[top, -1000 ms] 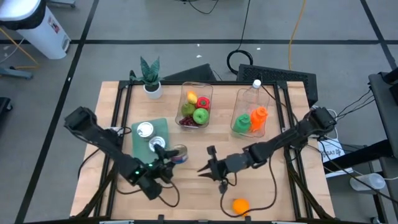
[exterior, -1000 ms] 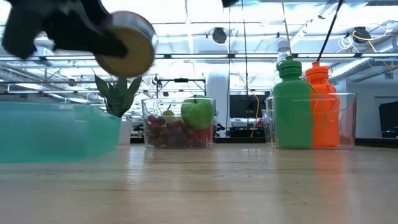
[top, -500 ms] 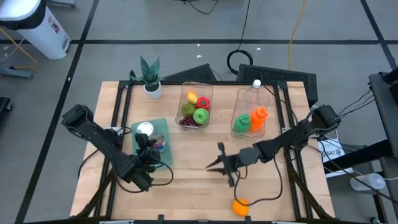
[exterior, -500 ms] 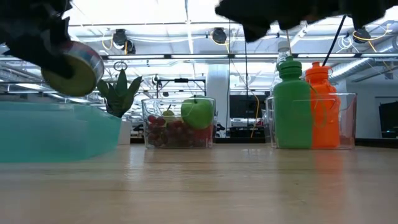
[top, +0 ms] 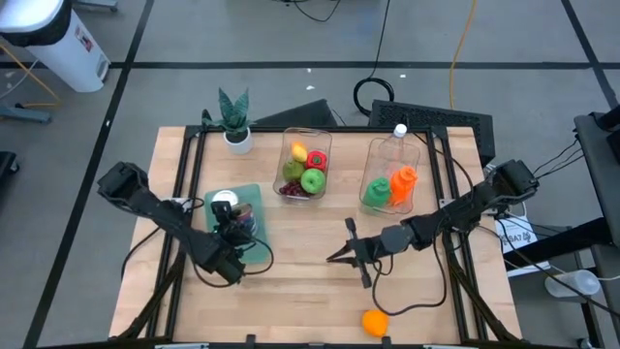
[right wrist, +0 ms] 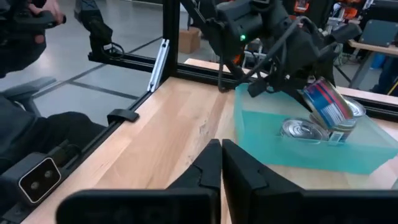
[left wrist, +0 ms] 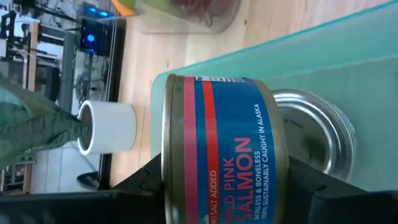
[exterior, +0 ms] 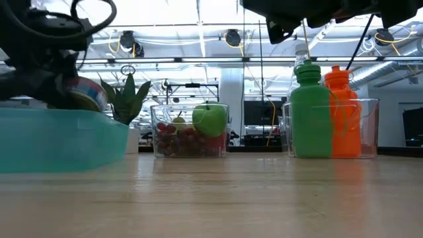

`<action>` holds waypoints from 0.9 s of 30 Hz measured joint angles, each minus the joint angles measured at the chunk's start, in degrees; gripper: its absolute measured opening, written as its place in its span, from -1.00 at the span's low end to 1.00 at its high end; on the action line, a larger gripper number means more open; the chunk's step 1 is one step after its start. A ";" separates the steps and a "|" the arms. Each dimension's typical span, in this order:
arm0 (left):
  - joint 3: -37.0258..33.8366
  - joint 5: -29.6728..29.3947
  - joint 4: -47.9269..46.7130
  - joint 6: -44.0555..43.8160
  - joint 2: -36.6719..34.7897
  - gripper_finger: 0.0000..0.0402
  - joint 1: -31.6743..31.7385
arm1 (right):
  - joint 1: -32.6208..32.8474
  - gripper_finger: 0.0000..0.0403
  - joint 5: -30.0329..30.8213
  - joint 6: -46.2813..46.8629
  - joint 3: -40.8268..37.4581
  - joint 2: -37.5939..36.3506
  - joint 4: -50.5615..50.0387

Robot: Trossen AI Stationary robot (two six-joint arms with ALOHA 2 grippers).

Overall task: Pick & Place Food Item
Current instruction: Put the blue and pink tuna can into the green bin

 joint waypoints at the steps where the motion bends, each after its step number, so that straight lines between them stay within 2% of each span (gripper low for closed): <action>1: -0.53 -0.21 1.02 0.55 0.02 -0.09 0.37 | 0.00 -1.00 0.00 -0.04 0.00 0.00 -0.17; 15: -2.30 1.97 7.53 5.18 0.55 -0.09 2.51 | 0.00 -0.99 0.00 -1.11 0.00 0.02 -0.22; 27: -2.12 -1.74 7.13 6.82 8.78 -0.09 2.51 | 0.00 -1.00 0.00 -1.11 0.07 0.04 -0.24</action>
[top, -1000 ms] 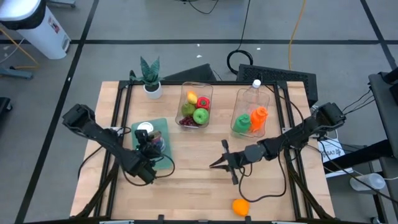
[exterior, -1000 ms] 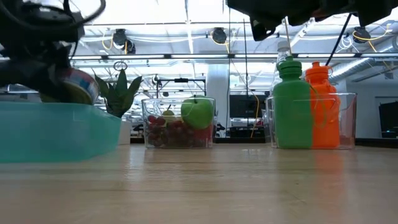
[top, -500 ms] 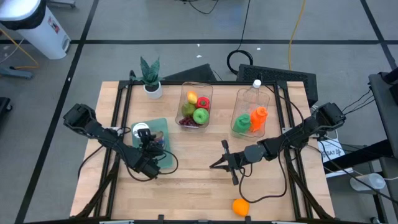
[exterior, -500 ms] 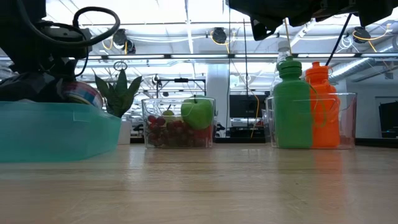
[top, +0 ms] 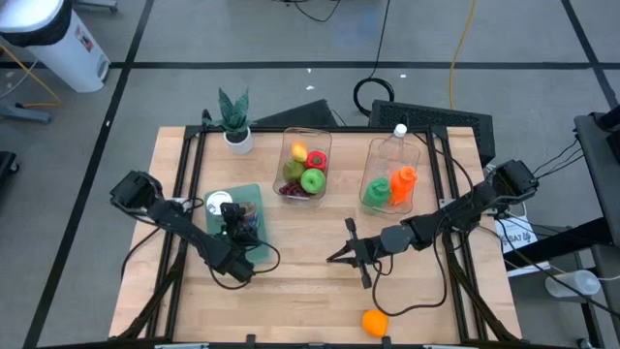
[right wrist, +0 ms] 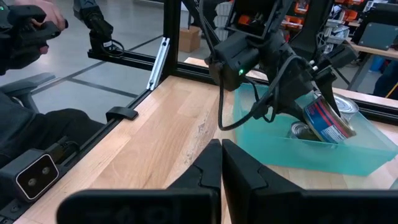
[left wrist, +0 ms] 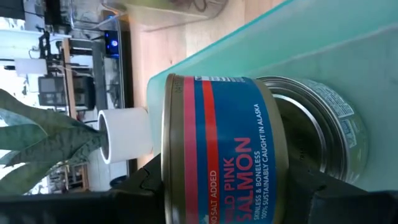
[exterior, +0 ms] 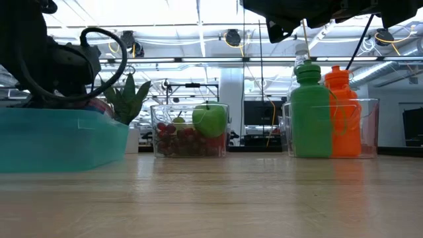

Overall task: Pick & Place Food Item
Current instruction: Put the blue and pink tuna can into the green bin, then put the orange into the left transparent bin

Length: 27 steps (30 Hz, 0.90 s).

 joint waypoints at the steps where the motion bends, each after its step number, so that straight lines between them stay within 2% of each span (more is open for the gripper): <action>1: 0.00 0.19 -0.04 -0.13 0.12 -0.09 0.00 | 0.00 -1.00 0.00 0.00 0.00 0.00 0.00; 5: 0.89 2.24 -0.40 -1.08 0.14 -0.05 0.10 | 0.00 -0.99 0.00 -0.04 0.00 0.00 0.00; 11: 4.63 10.03 0.07 1.37 0.27 0.60 0.05 | 0.00 -1.00 0.00 0.00 0.00 0.00 -0.02; 15: 6.50 11.62 0.14 3.93 0.23 0.92 0.29 | 0.00 -0.99 0.00 0.00 0.00 0.00 -0.02; 17: 7.24 12.13 -0.39 4.84 0.24 0.95 0.56 | 0.00 -0.99 -0.01 -0.04 0.00 0.00 -0.03; 27: 14.70 14.47 -5.48 7.80 -1.75 0.75 0.55 | 0.02 -0.98 -0.15 -0.01 0.02 0.00 -0.72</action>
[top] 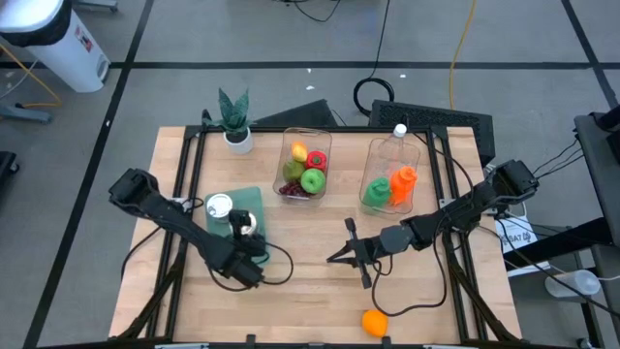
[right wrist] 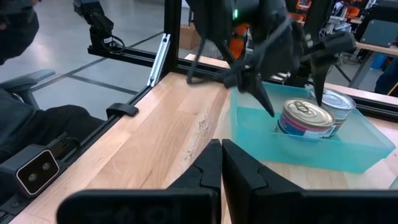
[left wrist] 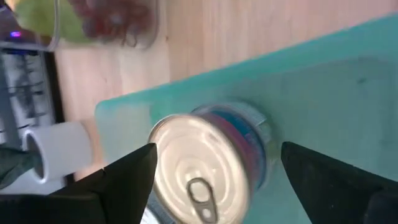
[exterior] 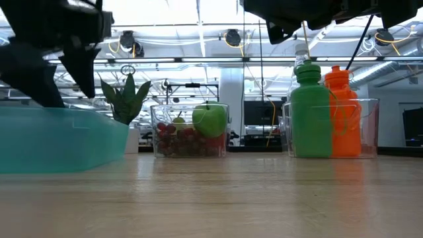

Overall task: Pick & Place Food Item
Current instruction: Put the orange into the left transparent bin

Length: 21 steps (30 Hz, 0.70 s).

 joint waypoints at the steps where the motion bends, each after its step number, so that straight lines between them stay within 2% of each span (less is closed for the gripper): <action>1: 0.39 0.54 0.02 0.03 -0.54 0.75 -0.13 | 0.01 -0.98 0.00 0.01 0.00 0.00 -0.16; 5: 1.18 -0.52 0.02 -0.10 -2.92 0.75 -1.12 | 0.02 -0.98 0.00 0.02 0.00 0.00 -0.57; 8: 1.10 -5.46 0.41 -0.49 -6.15 0.72 -3.78 | 0.03 -0.98 -0.02 0.03 0.00 0.00 -0.92; 11: 0.32 -10.42 5.07 1.40 -11.67 0.56 -8.36 | 0.03 -0.98 -0.02 0.03 0.00 0.00 -1.00; 14: -2.97 -12.26 16.05 7.33 -20.39 0.31 -13.31 | 0.03 -0.98 -0.02 0.03 0.00 0.00 -1.00; 17: -9.53 -11.76 29.45 17.07 -29.70 -0.02 -17.38 | 0.01 -0.98 -0.02 -0.13 0.00 0.00 -0.98; 21: -20.36 -3.67 52.32 35.65 -42.46 -0.49 -17.65 | 0.01 -0.98 -0.03 -1.05 0.00 0.02 0.08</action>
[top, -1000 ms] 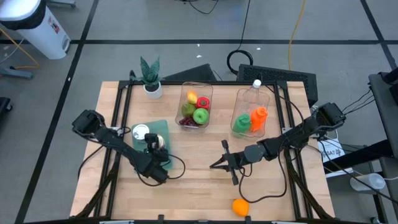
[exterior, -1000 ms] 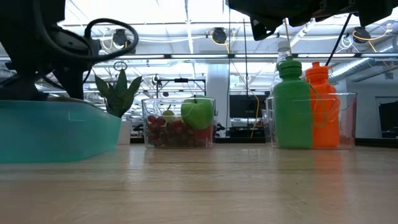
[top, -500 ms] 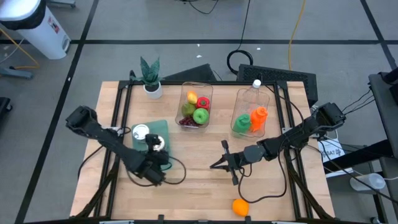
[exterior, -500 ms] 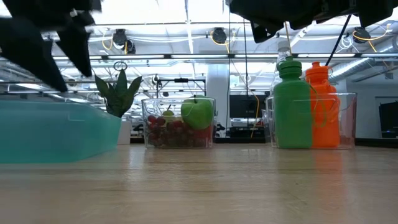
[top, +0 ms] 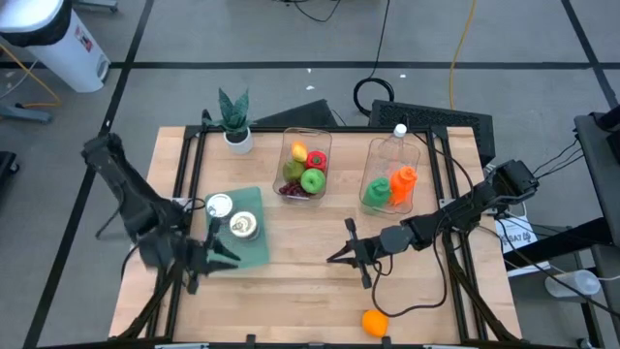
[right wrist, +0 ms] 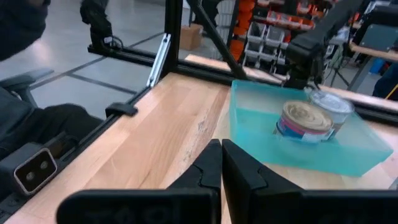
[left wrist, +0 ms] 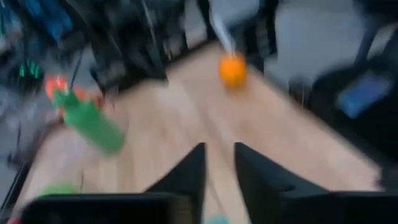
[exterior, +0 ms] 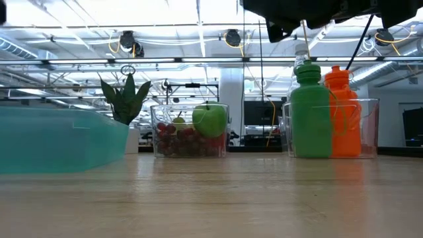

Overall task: Pick & Place Food Item
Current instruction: Put the orange into the left transparent bin

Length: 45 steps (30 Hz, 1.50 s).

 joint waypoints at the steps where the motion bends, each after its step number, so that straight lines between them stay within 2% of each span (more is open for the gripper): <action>1: -2.23 2.42 4.82 2.98 -2.77 -0.62 1.52 | 0.00 -0.98 0.01 -0.21 0.00 0.00 0.57; 2: -4.16 5.31 9.20 5.18 -5.19 -0.68 3.50 | 0.00 -0.98 0.01 -0.41 0.00 0.00 1.01; 5: -8.60 15.02 16.22 9.04 -8.62 -0.71 12.02 | -0.11 -0.98 0.01 -0.41 0.00 0.00 1.25; 9: -14.97 28.04 21.11 6.98 -9.48 -0.75 23.73 | -0.09 -0.98 0.01 -0.41 0.00 0.00 1.26; 11: -17.83 31.20 25.51 6.21 -8.92 -0.75 27.76 | 0.00 -0.98 0.01 -0.21 0.00 0.00 0.93; 13: -21.19 32.09 28.47 6.31 -9.23 -0.75 29.86 | 0.00 -0.98 0.01 0.35 0.00 0.00 0.37; 18: -26.82 34.47 34.33 7.95 -15.17 -0.75 29.74 | 0.00 -0.98 -0.01 1.09 0.00 0.00 -2.07; 22: -29.61 34.35 29.95 7.36 -22.32 -0.75 30.12 | 0.00 -0.98 -0.01 1.06 0.00 0.00 -2.58; 30: -30.25 34.17 19.27 5.10 -37.40 -0.75 32.62 | 0.00 -0.98 -0.01 1.12 0.00 0.00 -2.22; 33: -30.24 30.43 14.84 5.68 -41.85 -0.75 33.27 | 0.00 -0.98 -0.01 1.09 0.00 0.00 -1.58; 36: -31.32 28.42 15.17 7.14 -44.95 -0.75 34.89 | 0.00 -0.98 -0.01 0.79 -0.02 0.00 -0.37; 45: -38.70 38.80 11.46 4.93 -48.14 -0.75 43.26 | -0.39 -0.98 -0.01 0.79 -0.02 0.00 0.24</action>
